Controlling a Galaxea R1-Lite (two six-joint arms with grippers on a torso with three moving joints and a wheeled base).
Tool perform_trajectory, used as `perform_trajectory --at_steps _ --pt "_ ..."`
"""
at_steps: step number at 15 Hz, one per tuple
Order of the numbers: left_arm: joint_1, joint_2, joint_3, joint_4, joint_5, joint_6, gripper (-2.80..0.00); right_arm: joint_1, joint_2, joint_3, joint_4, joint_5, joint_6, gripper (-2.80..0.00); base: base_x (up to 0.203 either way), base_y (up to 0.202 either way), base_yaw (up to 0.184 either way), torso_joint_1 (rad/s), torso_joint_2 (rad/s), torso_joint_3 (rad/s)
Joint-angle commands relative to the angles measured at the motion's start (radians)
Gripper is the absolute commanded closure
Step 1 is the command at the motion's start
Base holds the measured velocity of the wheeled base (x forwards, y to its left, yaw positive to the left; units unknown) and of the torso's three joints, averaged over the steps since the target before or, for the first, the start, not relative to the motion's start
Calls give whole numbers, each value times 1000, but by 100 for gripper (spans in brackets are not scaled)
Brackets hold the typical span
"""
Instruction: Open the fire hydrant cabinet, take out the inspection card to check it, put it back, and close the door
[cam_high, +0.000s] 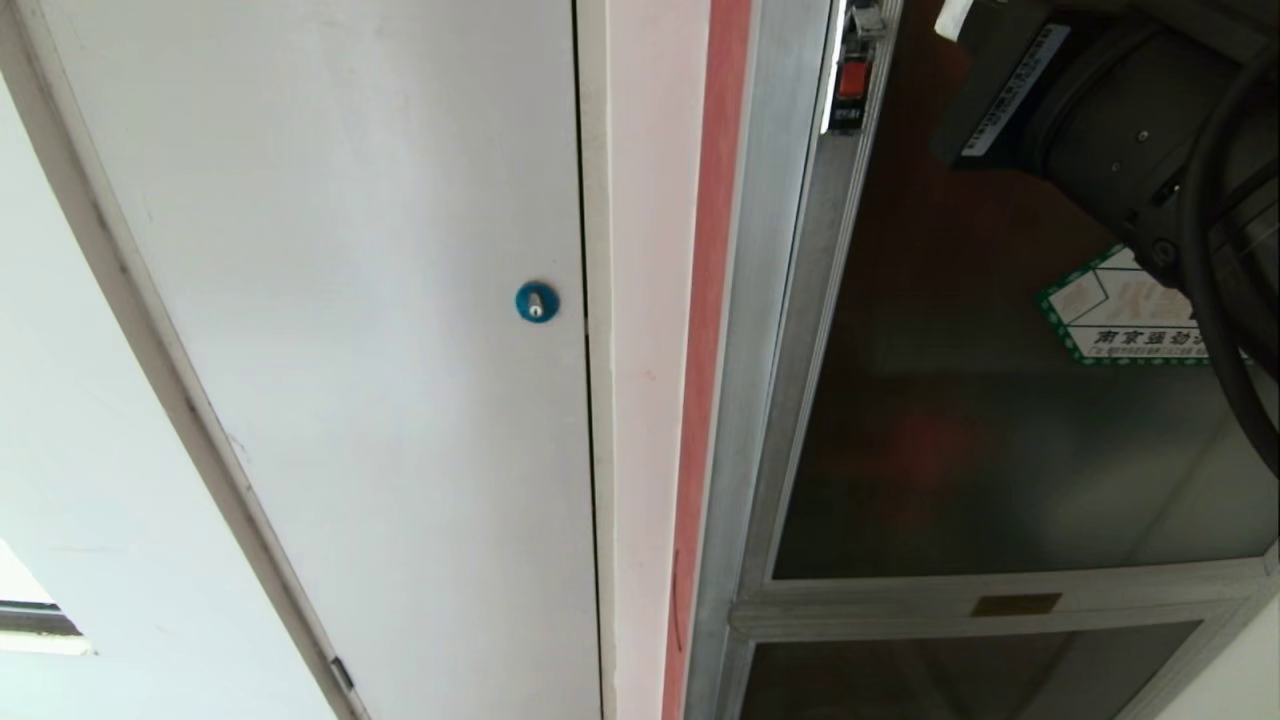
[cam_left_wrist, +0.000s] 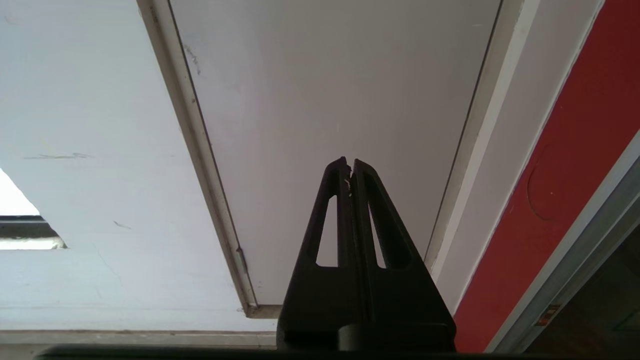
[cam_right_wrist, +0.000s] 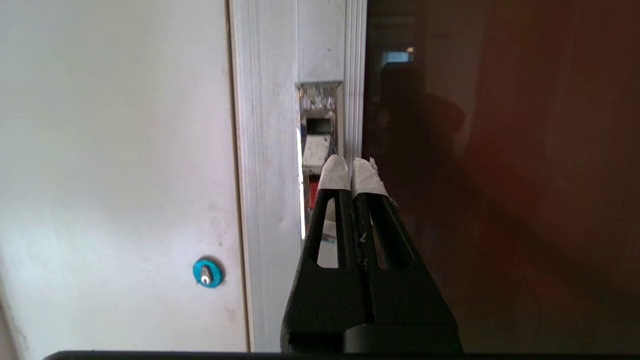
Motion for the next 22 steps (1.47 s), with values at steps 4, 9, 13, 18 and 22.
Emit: perform_trajectory --at_steps 4,9,13,18,22 --pt "0 1 11 -1 0 0 0 37 -8 89 -13 -20 1 0 0 0 0 0 0 0" --pt "0 1 12 -1 0 0 0 58 45 78 -52 -33 -2 0 0 0 0 0 0 0" --pt "0 1 12 -1 0 0 0 58 93 -22 -63 -58 -21 0 0 0 0 0 0 0" --pt "0 1 11 -1 0 0 0 40 133 -73 -57 -69 -29 0 0 0 0 0 0 0" --pt "0 1 12 -1 0 0 0 40 111 -34 -62 -79 -29 0 0 0 0 0 0 0"
